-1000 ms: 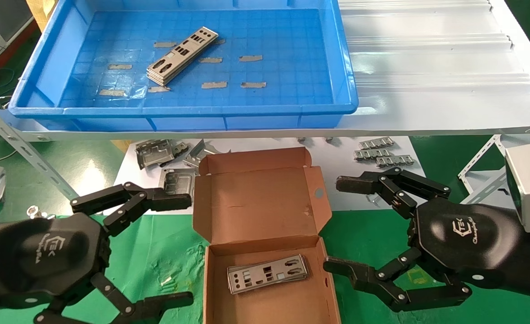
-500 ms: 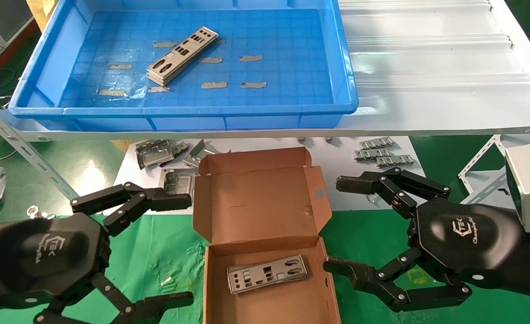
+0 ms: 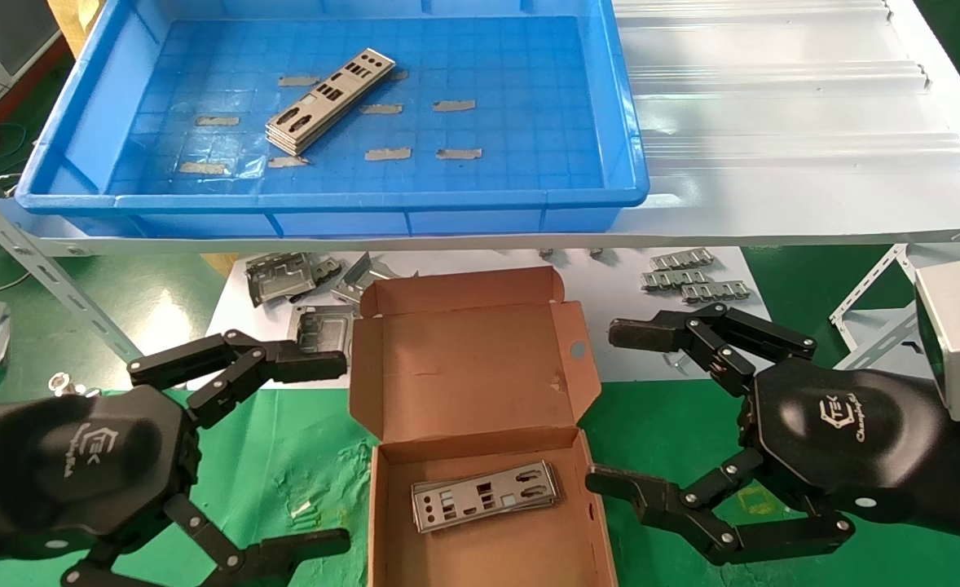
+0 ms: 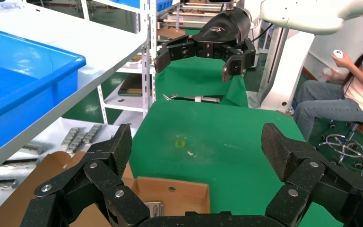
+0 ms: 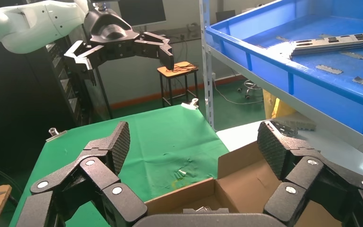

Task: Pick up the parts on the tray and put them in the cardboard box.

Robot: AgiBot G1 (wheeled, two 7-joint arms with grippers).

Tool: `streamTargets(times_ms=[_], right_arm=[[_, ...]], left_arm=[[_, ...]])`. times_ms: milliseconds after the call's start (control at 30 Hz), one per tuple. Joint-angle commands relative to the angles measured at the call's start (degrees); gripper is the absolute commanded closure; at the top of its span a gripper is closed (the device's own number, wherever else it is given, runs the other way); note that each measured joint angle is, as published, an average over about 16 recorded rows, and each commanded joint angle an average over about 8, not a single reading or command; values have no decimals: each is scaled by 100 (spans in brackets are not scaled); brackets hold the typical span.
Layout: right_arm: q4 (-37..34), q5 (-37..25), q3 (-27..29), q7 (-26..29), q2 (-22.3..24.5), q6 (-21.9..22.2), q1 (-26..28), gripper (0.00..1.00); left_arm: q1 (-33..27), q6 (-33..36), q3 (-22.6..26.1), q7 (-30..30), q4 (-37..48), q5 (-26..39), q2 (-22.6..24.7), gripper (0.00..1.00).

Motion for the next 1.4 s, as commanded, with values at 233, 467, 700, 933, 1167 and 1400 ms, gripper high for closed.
streamTargets(times_ms=[233, 467, 700, 933, 1167, 1400], right_arm=[[0, 0, 0, 0, 0, 0, 0, 0], [0, 0, 0, 0, 0, 0, 0, 0], [0, 0, 0, 0, 0, 0, 0, 0], [0, 0, 0, 0, 0, 0, 0, 0], [0, 0, 0, 0, 0, 0, 0, 0], [0, 0, 0, 0, 0, 0, 0, 0]], left_arm=[[0, 0, 0, 0, 0, 0, 0, 0], [0, 0, 0, 0, 0, 0, 0, 0], [0, 0, 0, 0, 0, 0, 0, 0], [0, 0, 0, 0, 0, 0, 0, 0], [0, 0, 0, 0, 0, 0, 0, 0], [0, 0, 0, 0, 0, 0, 0, 0]])
